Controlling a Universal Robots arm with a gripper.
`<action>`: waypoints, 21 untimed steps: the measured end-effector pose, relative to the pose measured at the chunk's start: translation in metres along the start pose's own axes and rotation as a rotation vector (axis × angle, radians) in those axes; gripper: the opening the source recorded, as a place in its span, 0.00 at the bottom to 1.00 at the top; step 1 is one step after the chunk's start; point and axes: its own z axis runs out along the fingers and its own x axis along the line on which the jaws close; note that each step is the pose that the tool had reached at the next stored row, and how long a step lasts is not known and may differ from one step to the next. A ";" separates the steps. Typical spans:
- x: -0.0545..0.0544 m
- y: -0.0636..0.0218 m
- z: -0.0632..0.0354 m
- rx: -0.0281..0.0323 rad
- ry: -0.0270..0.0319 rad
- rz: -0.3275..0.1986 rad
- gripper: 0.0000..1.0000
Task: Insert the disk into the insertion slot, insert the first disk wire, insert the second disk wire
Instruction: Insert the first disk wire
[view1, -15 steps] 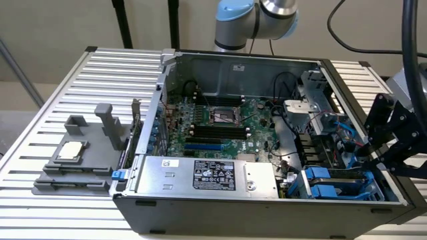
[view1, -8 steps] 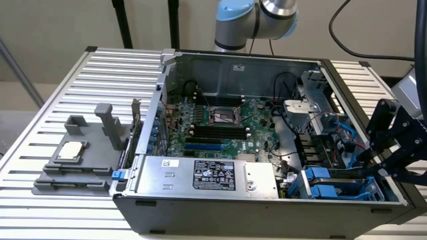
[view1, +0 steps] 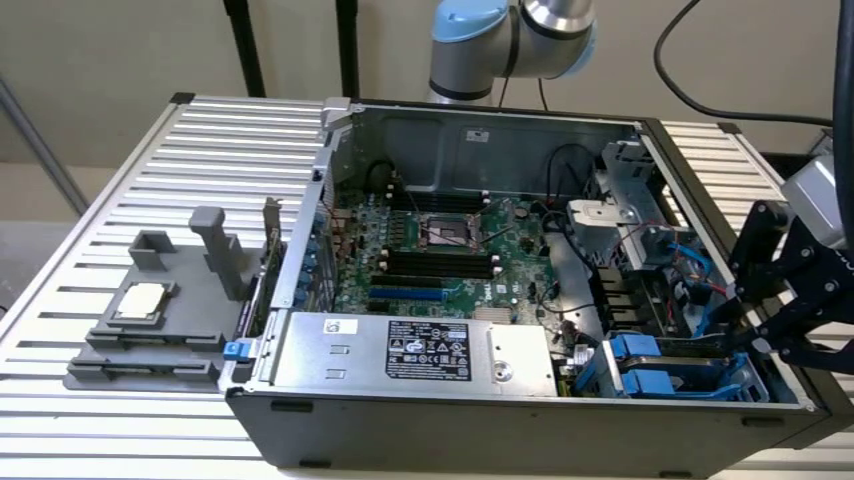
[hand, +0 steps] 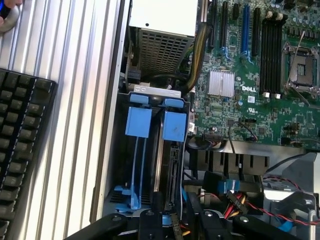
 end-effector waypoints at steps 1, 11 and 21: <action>0.000 -0.0004 0.0003 -0.0002 -0.0029 -0.003 0.33; 0.000 -0.0026 0.0008 -0.0030 -0.0120 -0.031 0.33; 0.001 -0.0034 0.0020 -0.0072 -0.0208 -0.072 0.31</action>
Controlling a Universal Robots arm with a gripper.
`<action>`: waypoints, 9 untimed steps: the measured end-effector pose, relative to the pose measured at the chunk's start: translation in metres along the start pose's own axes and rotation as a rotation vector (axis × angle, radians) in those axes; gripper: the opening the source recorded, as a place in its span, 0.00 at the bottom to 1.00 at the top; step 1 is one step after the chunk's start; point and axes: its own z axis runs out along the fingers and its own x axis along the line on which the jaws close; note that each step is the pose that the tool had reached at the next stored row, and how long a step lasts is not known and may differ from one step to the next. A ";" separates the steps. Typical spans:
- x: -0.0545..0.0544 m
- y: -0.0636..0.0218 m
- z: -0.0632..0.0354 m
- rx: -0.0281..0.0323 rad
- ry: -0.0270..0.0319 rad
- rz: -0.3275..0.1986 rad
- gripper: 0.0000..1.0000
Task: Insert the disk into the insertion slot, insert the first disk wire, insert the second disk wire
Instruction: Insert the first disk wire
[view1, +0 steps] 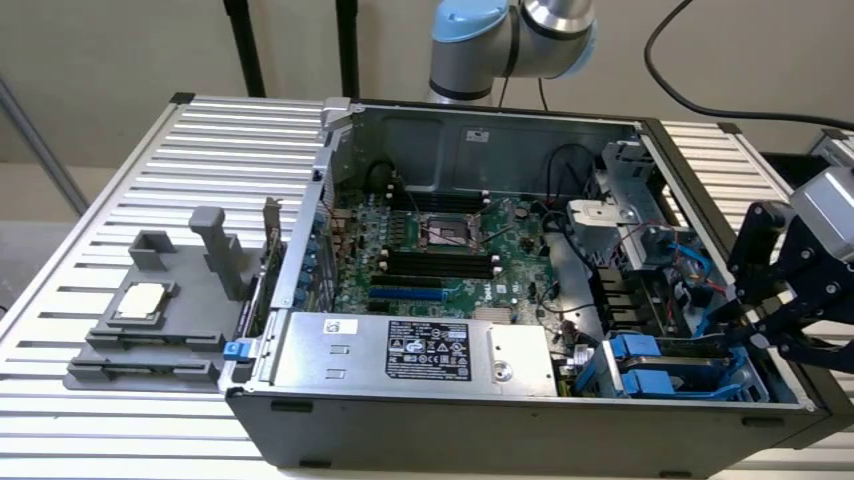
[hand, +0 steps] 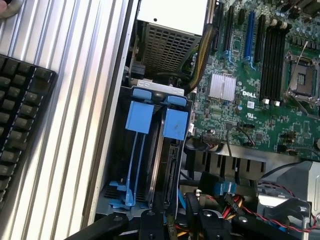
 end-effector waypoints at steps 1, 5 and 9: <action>0.000 -0.0002 0.0000 -0.0002 -0.0020 -0.003 0.24; 0.000 -0.0003 0.0001 -0.0005 -0.0064 -0.010 0.18; -0.001 0.0056 0.0004 -0.0006 -0.0064 -0.011 0.16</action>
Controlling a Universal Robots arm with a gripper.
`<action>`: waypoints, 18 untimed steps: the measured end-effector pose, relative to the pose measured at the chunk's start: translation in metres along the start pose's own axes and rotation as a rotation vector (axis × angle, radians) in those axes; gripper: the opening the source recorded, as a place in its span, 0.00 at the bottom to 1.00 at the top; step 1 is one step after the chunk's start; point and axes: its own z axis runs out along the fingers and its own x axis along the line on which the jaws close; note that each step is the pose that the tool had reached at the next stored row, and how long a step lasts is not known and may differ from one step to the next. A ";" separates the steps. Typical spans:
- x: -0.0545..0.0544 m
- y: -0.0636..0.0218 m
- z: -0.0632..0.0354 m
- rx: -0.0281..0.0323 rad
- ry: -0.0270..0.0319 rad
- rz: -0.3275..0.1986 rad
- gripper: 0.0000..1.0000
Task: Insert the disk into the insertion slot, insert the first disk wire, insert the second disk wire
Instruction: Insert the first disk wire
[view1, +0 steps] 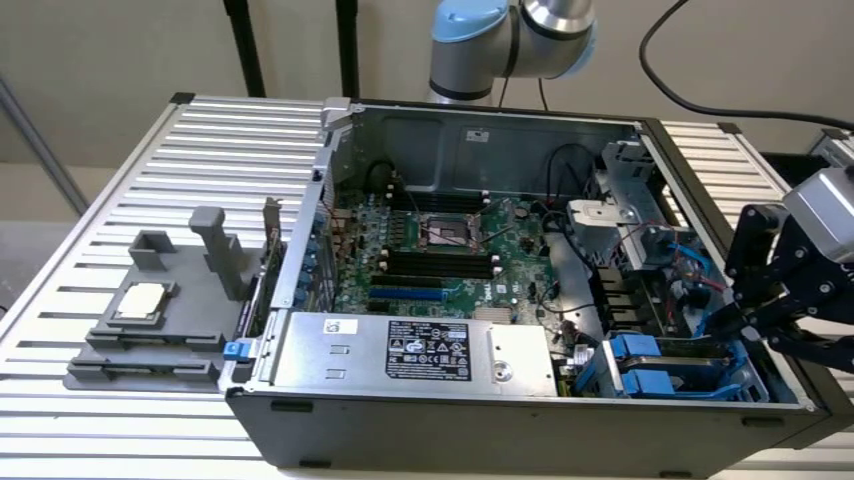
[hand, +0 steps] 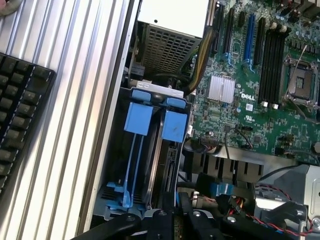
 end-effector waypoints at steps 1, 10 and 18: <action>-0.001 0.0036 0.0002 0.0001 0.0000 0.000 0.16; -0.005 0.0319 0.0035 0.0002 0.0016 0.004 0.16; -0.005 0.0295 0.0031 0.0047 0.0274 0.064 0.16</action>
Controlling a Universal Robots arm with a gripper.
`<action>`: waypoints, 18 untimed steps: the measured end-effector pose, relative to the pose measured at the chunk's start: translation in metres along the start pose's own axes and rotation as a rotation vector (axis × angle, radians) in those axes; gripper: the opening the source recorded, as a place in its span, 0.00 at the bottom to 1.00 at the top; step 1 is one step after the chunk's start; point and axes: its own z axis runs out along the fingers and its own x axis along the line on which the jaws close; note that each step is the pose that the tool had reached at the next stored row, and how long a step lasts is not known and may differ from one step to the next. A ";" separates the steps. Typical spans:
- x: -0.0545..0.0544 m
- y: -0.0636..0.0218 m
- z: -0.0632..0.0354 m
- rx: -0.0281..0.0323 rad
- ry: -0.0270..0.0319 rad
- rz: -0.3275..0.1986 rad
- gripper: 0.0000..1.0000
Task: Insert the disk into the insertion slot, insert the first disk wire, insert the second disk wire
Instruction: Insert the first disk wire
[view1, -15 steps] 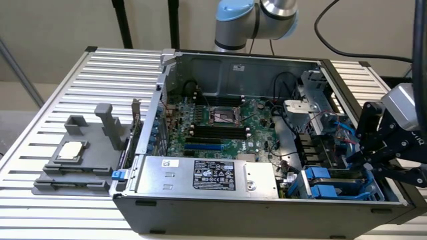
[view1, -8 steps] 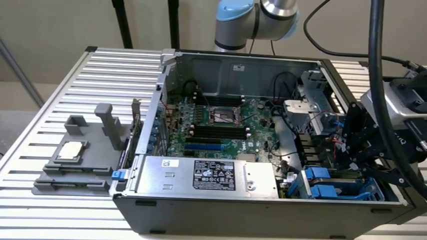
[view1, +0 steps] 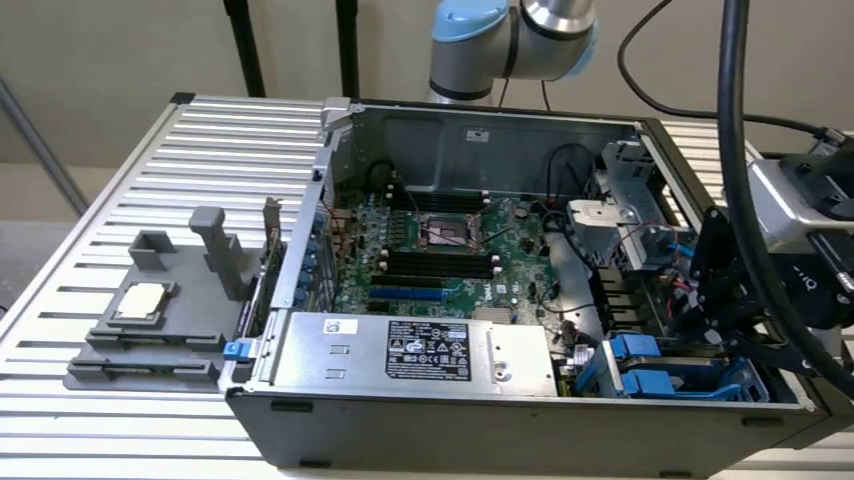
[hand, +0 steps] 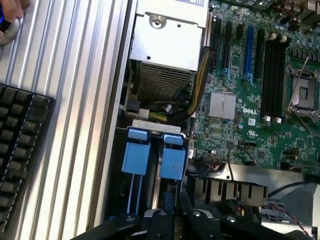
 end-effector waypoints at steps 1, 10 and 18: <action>0.000 -0.0002 -0.0001 0.0015 -0.0003 0.011 0.16; 0.000 -0.0020 0.0009 0.0155 -0.0051 0.119 0.16; 0.001 -0.0049 0.0028 0.0191 0.0003 0.148 0.16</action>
